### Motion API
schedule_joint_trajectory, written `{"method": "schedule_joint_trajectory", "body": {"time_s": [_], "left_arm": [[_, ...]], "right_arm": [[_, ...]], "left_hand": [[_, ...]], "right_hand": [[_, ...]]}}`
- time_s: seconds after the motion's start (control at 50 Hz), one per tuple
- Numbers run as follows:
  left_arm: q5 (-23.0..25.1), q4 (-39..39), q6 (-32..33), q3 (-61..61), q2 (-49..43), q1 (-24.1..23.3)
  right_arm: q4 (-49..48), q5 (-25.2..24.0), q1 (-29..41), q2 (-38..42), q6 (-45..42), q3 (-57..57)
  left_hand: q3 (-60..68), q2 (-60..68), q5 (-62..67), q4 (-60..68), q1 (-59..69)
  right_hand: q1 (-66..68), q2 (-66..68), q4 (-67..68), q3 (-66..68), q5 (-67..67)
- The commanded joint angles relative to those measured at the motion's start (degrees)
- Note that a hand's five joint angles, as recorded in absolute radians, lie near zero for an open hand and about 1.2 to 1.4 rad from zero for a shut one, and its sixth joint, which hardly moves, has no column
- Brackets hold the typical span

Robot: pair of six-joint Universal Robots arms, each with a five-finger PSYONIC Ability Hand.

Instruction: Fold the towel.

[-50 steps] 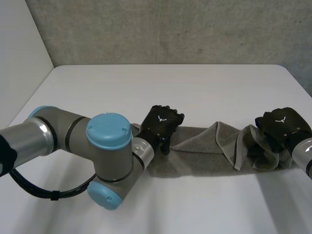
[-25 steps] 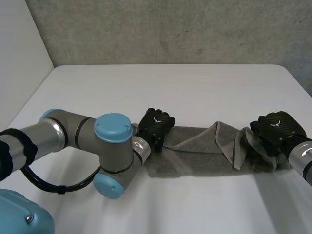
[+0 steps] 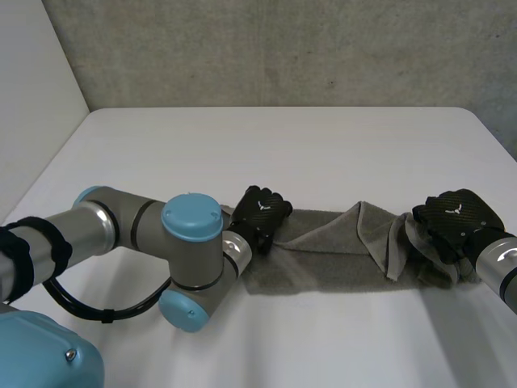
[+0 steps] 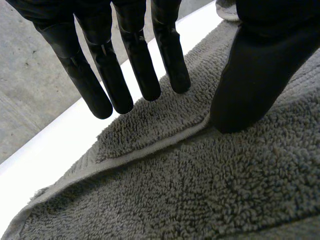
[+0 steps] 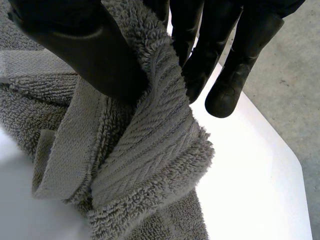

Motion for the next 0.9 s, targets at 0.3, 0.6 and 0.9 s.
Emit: {"method": "schedule_joint_trajectory", "body": {"time_s": [0.3,0.6,0.9], "left_arm": [[-0.05,2.16,7.51,-0.65,-0.18,-0.08],[-0.05,2.95,5.07,-5.23,16.43,4.13],[-0.14,2.07,-1.70,-11.20,35.58,9.13]], "right_arm": [[0.00,-0.52,-0.09,0.42,0.00,0.00],[6.58,-4.11,1.49,-7.56,4.46,-6.05],[24.17,-8.79,2.55,-7.76,20.04,-25.05]], "left_hand": [[22.97,22.85,13.07,23.05,23.20],[22.97,22.85,13.07,23.05,23.20],[22.97,22.85,13.07,23.05,23.20]], "right_hand": [[3.49,5.16,2.89,3.82,3.18],[3.49,5.16,2.89,3.82,3.18],[3.49,5.16,2.89,3.82,3.18]]}}
